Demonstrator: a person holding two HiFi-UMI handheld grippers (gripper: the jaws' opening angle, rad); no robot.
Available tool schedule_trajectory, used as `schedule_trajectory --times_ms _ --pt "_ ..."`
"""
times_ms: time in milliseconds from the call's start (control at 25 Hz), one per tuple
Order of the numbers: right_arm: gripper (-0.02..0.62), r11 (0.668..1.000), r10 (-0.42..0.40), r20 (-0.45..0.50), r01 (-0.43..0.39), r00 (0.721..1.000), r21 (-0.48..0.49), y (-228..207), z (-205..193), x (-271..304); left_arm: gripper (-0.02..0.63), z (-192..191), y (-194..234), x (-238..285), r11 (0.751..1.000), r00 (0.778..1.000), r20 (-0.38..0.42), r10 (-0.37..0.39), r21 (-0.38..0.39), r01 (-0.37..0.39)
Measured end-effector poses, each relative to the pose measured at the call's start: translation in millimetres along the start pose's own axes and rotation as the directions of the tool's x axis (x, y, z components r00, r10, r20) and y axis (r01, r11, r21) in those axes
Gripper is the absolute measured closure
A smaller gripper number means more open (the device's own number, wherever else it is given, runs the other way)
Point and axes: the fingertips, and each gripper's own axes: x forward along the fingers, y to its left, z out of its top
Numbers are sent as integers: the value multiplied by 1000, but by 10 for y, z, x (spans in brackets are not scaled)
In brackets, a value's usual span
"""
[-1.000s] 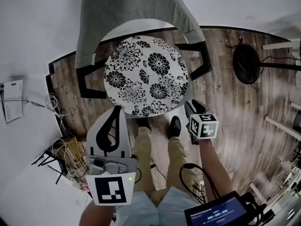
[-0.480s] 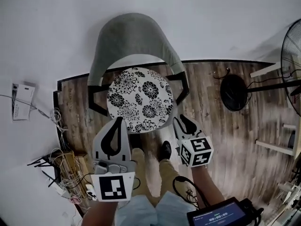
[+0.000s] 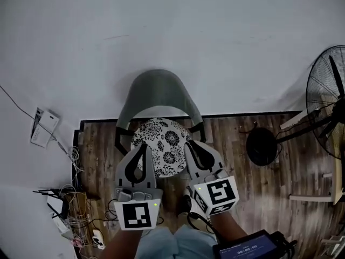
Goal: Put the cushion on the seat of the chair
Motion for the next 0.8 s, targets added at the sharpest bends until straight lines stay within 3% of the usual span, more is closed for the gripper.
schedule_trajectory --times_ms 320,800 --pt "589 994 9 136 6 991 -110 158 585 -193 597 410 -47 -102 999 997 69 36 2 -37" --pt "591 985 18 181 13 983 -174 220 846 -229 597 624 -45 -104 999 994 101 37 27 -40"
